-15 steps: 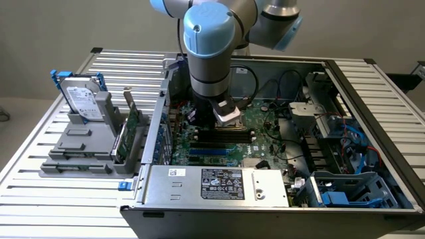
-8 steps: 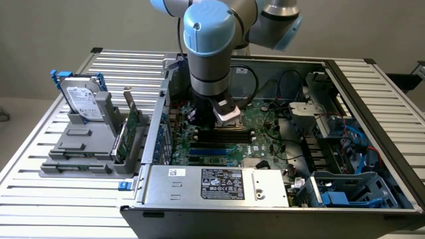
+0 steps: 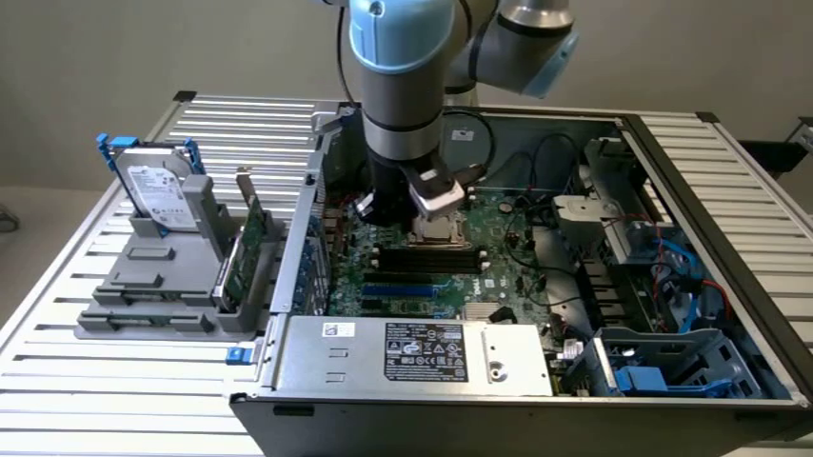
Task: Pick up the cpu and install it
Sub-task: 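Install the first cpu locking lever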
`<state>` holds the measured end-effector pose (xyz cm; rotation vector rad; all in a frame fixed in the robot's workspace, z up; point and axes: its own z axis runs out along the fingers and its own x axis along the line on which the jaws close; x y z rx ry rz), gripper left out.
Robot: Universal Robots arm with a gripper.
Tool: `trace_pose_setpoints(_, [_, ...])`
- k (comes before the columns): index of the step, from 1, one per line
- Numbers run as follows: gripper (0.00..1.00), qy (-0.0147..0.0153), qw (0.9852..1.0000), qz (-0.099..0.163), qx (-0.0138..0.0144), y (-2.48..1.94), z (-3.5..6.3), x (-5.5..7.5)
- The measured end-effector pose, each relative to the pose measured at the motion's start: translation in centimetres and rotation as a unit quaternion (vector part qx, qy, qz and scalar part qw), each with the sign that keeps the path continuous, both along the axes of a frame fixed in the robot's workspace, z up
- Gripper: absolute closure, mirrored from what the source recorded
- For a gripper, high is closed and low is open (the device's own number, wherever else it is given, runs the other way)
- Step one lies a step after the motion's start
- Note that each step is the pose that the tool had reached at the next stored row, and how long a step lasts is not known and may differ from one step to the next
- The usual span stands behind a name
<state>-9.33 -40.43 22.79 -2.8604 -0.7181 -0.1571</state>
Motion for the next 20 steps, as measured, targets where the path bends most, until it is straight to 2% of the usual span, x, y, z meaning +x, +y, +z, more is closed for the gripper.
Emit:
trace_pose_setpoints(12, [0.89,-0.0001,1.0000,0.006,0.0001,0.05,5.46,0.0])
trace_pose_setpoints(16, [0.89,0.0000,0.9993,0.038,0.0001,0.06,6.69,0.0])
trace_pose_setpoints(20, [0.89,0.0000,0.9972,0.075,0.0000,0.06,7.21,0.0])
